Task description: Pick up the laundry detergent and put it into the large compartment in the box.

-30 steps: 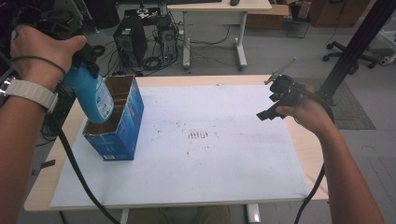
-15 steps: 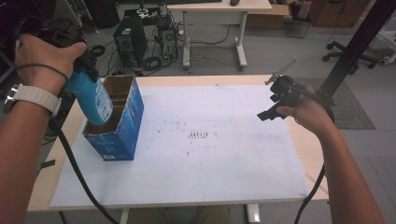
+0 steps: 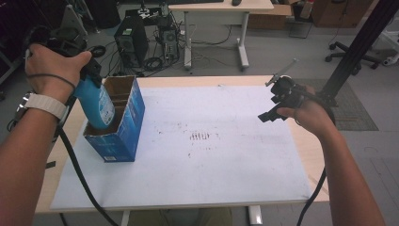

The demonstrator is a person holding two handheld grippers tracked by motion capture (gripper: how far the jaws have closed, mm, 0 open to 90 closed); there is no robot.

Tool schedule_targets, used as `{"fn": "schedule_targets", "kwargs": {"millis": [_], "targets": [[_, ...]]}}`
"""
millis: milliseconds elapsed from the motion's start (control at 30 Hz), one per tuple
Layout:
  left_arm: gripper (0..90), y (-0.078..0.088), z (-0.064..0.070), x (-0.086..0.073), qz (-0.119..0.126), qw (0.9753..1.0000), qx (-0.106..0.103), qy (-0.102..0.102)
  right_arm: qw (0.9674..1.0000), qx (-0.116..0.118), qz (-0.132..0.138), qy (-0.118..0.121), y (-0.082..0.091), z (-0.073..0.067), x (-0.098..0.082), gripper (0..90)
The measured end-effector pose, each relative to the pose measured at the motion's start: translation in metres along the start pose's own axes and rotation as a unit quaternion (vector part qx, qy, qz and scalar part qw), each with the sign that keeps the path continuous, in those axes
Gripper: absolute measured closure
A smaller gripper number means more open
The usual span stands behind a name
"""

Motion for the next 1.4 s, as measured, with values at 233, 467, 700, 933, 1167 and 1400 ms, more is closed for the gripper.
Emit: {"fn": "schedule_targets", "kwargs": {"millis": [233,467,700,933,1167,1400], "targets": [[37.3,-0.011,0.002,0.0,0.0,1.0,-0.002,-0.003,1.0,0.001,-0.001,-0.001,-0.001,0.0,-0.001,9.8],[37.2,-0.023,0.005,-0.001,-0.004,0.9999,0.003,-0.009,1.0,0.003,-0.002,-0.001,-0.004,0.0,-0.001,9.8],[37.2,-0.037,0.005,-0.001,-0.007,0.9999,0.006,-0.01,1.0,0.003,-0.002,-0.003,-0.005,0.001,-0.003,9.8],[37.2,-0.051,0.004,-0.003,-0.008,0.9999,0.004,-0.01,1.0,0.003,-0.003,-0.007,-0.006,0.002,-0.005,9.8],[37.2,-0.067,0.003,-0.006,-0.009,0.9999,0.008,-0.012,0.9999,0.005,-0.006,-0.007,-0.008,0.001,-0.005,9.8],[37.2,-0.079,0.002,-0.008,-0.012,0.9998,0.01,-0.014,0.9999,0.005,-0.007,-0.007,-0.009,0.001,-0.005,9.8]]}}
Point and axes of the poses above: each handheld gripper's, and its own axes: y roughly backward along the jaws, x roughly out of its top, z roughly to its right, the point moved 4 cm from there along -y, roughly forward along the jaws, and after that the axes turned 13 degrees about y, right-handed, at the moved point
